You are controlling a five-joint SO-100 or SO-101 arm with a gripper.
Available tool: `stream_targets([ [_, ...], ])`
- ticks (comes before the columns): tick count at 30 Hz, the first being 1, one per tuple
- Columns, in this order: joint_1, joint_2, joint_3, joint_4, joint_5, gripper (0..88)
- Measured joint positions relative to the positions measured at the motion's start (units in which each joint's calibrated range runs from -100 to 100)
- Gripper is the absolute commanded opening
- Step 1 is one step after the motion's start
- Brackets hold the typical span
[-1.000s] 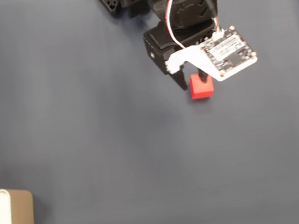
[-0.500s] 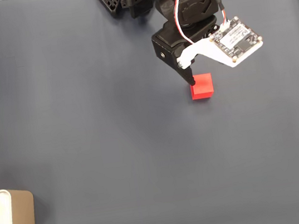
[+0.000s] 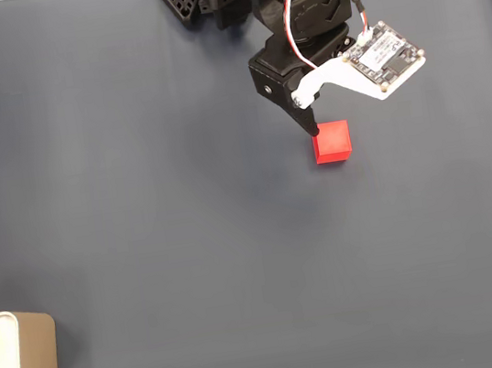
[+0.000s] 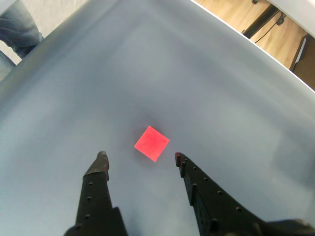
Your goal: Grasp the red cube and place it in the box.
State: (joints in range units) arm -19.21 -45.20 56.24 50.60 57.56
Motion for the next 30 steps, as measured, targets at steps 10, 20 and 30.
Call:
stream_targets([
  [10,0.1,0.0,3.9,-3.0,0.6,34.4],
  [20,0.1,0.1,8.7,-8.4,1.1,35.3],
  [30,0.1,3.0,10.5,-12.6,1.4,35.7],
])
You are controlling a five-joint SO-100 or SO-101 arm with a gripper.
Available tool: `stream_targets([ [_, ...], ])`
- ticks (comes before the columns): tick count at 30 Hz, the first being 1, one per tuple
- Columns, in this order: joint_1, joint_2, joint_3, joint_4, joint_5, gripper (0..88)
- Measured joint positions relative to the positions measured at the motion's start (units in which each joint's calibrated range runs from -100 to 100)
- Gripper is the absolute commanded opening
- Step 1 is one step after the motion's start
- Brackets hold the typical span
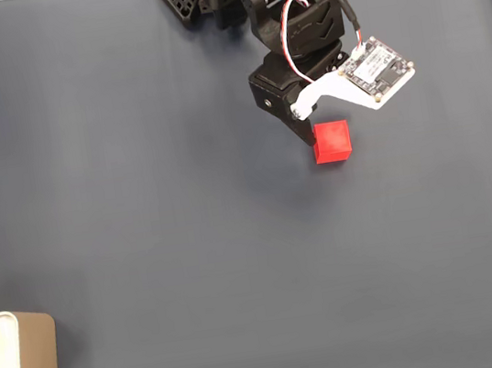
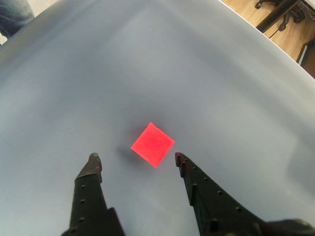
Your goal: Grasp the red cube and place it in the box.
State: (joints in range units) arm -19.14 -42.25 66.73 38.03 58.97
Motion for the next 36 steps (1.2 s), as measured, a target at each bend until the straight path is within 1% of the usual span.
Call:
stream_targets([
  [36,0.0,9.6,1.9,-8.8,-0.5,36.3],
])
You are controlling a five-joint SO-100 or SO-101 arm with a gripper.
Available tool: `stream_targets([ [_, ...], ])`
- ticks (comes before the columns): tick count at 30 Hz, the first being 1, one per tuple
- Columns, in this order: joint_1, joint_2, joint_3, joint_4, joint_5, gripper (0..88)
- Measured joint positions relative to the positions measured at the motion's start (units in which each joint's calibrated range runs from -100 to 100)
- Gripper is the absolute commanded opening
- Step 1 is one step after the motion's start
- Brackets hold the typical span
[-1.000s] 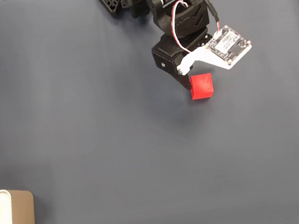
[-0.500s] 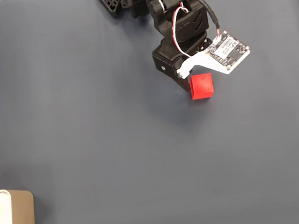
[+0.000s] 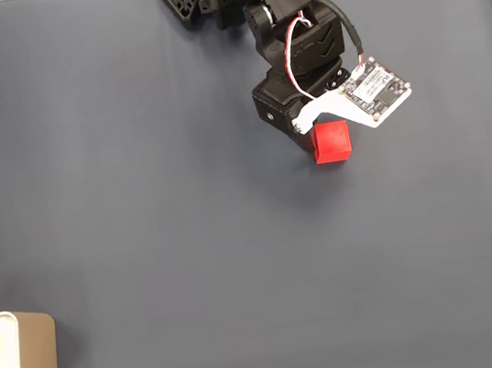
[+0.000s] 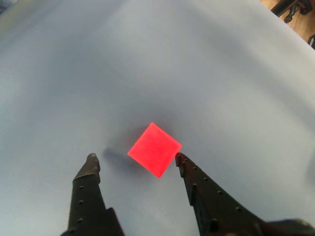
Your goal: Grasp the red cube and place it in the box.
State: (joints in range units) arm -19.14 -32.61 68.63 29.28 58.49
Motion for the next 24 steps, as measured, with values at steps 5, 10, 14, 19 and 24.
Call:
stream_targets([
  [5,-0.5,0.4,0.0,-0.8,0.0,36.4],
  [10,-1.3,1.0,0.0,-1.4,-1.1,36.5],
  [14,-1.9,1.5,0.0,-1.7,-1.6,36.6],
  [19,-2.8,1.7,-0.4,-1.7,-2.1,36.7],
  [24,-3.5,2.1,-0.9,-2.1,-2.2,36.9],
])
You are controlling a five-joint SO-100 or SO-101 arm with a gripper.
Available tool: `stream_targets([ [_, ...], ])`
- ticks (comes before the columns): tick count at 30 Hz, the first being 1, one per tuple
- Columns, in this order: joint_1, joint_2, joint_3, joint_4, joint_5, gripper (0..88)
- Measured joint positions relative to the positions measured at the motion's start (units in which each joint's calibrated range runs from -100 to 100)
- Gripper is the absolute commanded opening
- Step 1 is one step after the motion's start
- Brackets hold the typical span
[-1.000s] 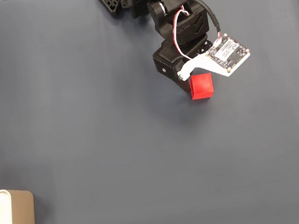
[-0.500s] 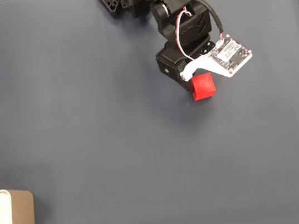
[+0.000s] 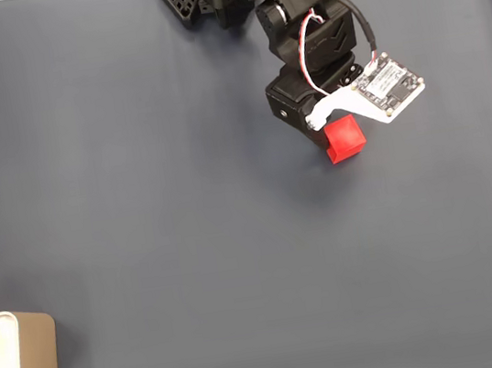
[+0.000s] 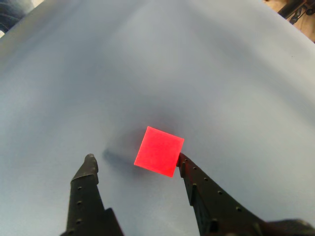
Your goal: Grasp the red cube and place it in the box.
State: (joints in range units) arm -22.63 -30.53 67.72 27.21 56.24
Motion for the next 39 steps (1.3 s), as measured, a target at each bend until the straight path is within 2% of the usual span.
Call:
stream_targets([
  [27,-0.9,0.8,-0.3,-3.7,0.8,35.3],
  [34,-0.9,0.8,0.4,-3.7,1.4,28.8],
  [35,-0.9,0.8,0.4,-3.7,1.4,27.4],
  [36,-0.9,0.8,0.4,-3.7,1.5,21.7],
  [39,-0.8,1.2,0.4,-3.7,1.5,19.2],
])
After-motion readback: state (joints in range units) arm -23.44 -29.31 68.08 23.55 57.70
